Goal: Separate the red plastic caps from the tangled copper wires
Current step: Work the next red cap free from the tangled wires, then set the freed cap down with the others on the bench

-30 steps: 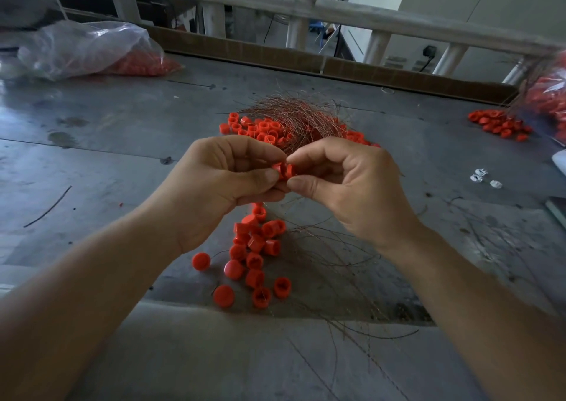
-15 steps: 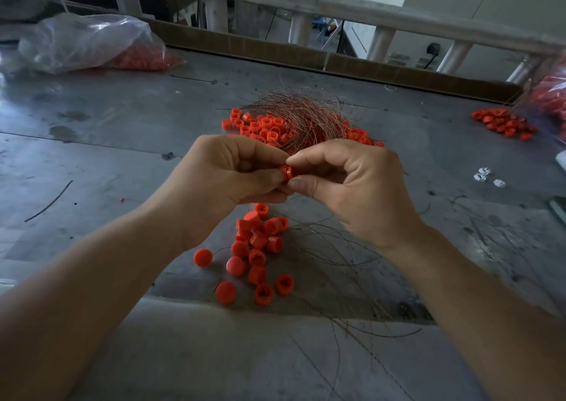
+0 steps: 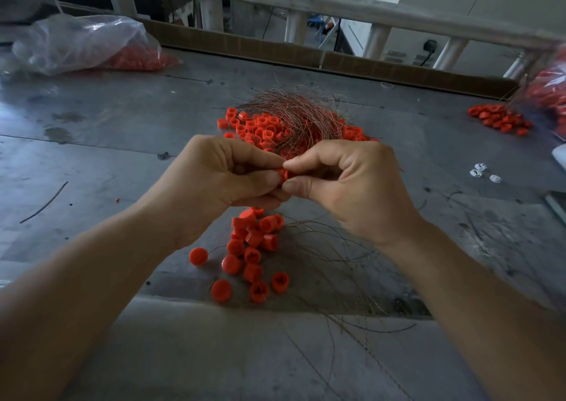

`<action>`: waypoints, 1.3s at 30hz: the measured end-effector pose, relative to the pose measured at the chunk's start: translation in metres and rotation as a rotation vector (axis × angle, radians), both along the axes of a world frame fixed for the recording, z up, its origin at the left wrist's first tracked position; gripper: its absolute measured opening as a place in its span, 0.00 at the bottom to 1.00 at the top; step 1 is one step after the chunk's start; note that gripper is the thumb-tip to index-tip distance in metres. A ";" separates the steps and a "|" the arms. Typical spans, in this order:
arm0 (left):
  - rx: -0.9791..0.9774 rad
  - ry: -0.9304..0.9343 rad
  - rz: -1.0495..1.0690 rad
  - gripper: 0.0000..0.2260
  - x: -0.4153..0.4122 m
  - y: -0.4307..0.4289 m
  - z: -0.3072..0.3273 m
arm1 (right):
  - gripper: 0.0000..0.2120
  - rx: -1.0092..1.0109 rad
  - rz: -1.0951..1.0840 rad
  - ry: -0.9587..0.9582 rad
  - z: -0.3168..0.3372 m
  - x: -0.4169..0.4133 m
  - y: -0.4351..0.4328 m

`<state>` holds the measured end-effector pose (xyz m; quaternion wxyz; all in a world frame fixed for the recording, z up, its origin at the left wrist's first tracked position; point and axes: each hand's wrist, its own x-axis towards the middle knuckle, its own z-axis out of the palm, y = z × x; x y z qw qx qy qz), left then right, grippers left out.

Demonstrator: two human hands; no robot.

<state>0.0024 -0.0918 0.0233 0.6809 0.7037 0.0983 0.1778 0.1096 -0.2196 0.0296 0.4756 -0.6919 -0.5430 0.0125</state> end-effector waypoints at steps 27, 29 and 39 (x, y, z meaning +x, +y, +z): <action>-0.149 -0.026 -0.217 0.18 -0.002 0.003 0.001 | 0.10 -0.118 0.153 -0.099 0.005 0.005 0.001; -0.111 -0.059 -0.210 0.20 -0.004 0.000 0.002 | 0.09 -0.103 0.140 -0.122 0.005 0.004 0.000; 0.180 -0.125 -0.167 0.27 -0.006 -0.010 -0.004 | 0.03 -0.116 0.144 -0.202 0.003 -0.002 -0.002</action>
